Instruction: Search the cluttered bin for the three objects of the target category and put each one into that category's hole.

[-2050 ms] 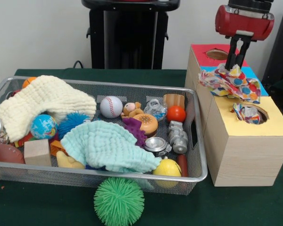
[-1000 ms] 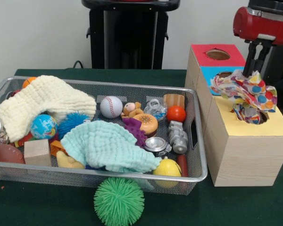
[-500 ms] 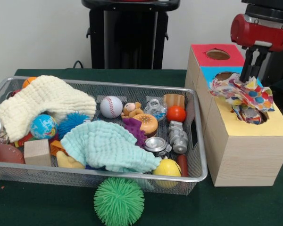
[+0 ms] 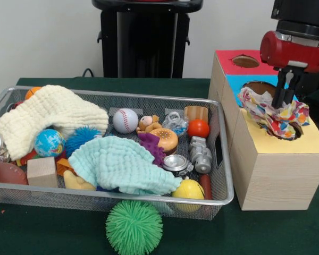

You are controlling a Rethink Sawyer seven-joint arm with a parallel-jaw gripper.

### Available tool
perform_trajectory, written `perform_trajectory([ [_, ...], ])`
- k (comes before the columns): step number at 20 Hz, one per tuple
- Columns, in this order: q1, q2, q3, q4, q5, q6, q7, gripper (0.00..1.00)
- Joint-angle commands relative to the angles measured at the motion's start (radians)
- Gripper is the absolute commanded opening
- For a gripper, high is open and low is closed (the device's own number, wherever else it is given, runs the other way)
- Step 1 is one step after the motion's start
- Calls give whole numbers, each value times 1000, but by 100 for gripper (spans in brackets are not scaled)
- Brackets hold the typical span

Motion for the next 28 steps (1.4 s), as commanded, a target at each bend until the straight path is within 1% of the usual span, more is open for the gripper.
perform_trajectory([
  [1,-16,25,97,-161,96,45,342,0],
  [6,-22,19,105,-201,111,78,336,0],
  [9,-29,23,112,-210,116,82,341,0],
  [11,-33,34,124,-196,110,48,355,0],
  [13,-35,48,106,-193,111,63,353,0],
  [16,-26,57,112,-177,105,82,355,0],
  [20,-23,74,85,-138,94,108,361,0],
  [24,-31,75,62,-132,93,86,361,0],
  [28,-35,75,53,-135,94,84,358,0],
])
